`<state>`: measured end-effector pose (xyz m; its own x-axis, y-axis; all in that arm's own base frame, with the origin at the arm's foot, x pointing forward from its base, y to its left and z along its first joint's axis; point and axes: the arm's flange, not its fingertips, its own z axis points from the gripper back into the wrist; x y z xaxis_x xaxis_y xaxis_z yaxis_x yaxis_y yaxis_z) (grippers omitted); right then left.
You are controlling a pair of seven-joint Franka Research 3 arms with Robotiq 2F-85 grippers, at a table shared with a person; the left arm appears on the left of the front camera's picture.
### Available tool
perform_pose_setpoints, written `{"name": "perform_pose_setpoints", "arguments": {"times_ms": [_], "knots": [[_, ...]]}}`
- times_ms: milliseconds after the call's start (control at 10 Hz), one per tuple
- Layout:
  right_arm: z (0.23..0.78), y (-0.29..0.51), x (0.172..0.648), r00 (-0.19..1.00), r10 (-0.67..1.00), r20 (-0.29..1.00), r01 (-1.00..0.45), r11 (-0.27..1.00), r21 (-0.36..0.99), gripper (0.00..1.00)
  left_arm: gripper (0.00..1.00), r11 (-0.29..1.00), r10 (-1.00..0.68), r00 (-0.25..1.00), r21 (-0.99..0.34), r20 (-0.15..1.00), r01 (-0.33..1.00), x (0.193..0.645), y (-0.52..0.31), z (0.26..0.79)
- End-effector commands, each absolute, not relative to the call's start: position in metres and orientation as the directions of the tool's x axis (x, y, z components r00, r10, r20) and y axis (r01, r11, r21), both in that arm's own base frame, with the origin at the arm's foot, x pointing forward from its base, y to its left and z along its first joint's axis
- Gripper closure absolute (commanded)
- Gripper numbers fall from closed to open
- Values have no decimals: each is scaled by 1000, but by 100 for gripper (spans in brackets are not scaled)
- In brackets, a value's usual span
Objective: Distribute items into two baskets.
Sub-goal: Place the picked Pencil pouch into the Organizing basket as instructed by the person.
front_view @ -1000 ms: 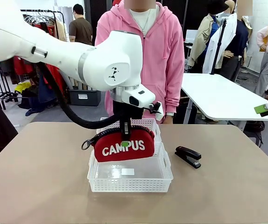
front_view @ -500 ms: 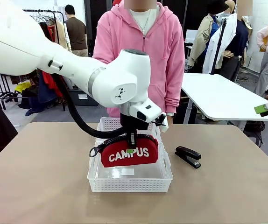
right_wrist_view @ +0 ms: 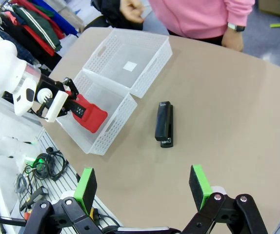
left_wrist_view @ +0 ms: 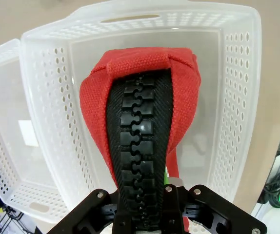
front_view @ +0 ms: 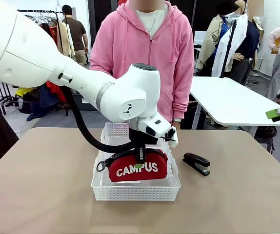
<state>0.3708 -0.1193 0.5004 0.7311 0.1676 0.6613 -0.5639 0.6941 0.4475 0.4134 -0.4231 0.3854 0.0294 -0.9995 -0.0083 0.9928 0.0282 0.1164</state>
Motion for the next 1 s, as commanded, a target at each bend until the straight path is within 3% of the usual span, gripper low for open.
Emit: {"name": "perform_pose_setpoints", "arguments": {"times_ms": [0,600,700,900], "knots": [[501,-119,372,718,160,677,-575,684,449,0,100,47,-999,48,131,-3,990,407,-420,376],[501,-119,372,718,160,677,-575,684,449,0,100,30,-999,32,105,-18,994,405,-422,365],[501,-119,372,718,160,677,-575,684,449,0,93,31,-999,33,102,-21,994,405,-422,365],[501,-119,372,718,160,677,-575,684,449,0,54,57,-998,59,98,-24,994,406,-418,373]]}}
